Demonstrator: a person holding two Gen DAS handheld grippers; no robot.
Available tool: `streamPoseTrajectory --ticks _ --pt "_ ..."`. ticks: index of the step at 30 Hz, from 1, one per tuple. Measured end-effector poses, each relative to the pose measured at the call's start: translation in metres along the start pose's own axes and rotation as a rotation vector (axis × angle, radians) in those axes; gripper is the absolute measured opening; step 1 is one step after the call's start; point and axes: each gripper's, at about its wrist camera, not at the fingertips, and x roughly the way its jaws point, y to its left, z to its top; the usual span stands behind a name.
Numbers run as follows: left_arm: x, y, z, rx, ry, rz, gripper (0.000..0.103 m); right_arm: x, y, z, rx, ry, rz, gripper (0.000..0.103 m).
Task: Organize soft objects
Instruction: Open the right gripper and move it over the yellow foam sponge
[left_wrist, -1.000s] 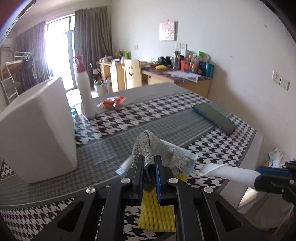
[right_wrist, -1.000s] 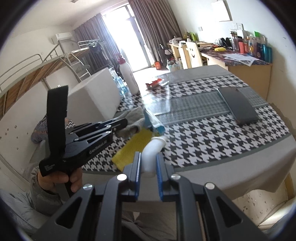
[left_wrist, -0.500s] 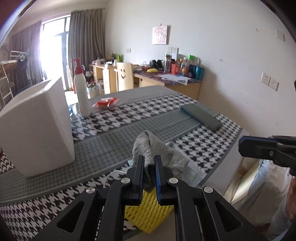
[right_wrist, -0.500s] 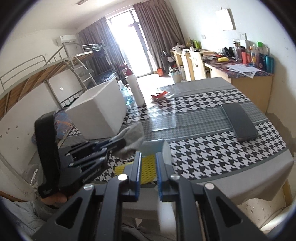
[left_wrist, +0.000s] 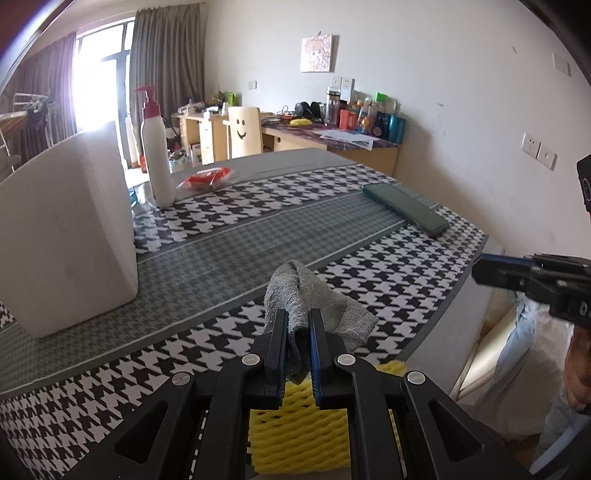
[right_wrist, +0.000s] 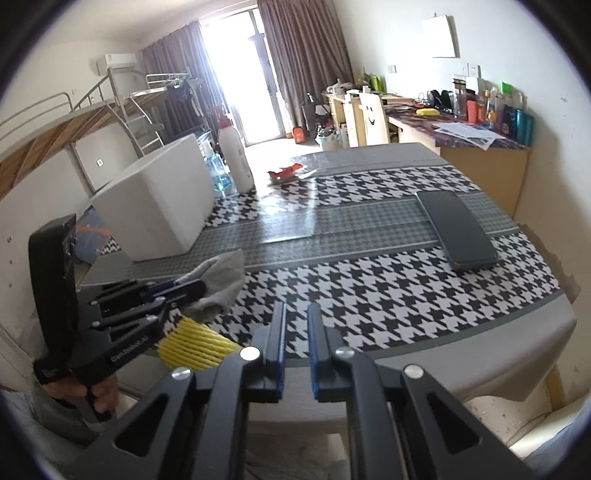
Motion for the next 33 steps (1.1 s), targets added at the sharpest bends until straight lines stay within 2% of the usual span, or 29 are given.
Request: streamPoseTrajectory --ticks 6,18,20,22,24,28,33 --pt "-0.006 0.002 0.001 0.002 -0.007 0.015 0.011 0.001 -0.021 -0.001 0.056 -0.004 -0.02 0.014" --pt "-0.021 0.006 0.0 0.0 -0.036 0.024 0.011 0.013 -0.012 -0.008 0.025 0.036 -0.001 0.015" --pt "-0.024 0.007 0.0 -0.001 -0.044 0.03 0.011 0.014 -0.009 -0.01 0.018 0.043 0.003 0.022" --pt "-0.027 0.009 -0.001 -0.008 -0.051 0.037 0.011 0.015 -0.004 -0.012 0.005 0.05 0.01 0.033" --pt "-0.029 0.012 -0.001 -0.016 -0.054 0.043 0.011 0.016 0.0 -0.013 -0.01 0.052 0.02 0.037" --pt "-0.033 0.017 0.0 -0.023 -0.064 0.057 0.011 0.021 0.009 -0.016 -0.03 0.067 0.043 0.05" --pt "-0.036 0.022 0.001 -0.038 -0.073 0.069 0.011 0.022 0.027 -0.02 -0.084 0.076 0.079 0.051"
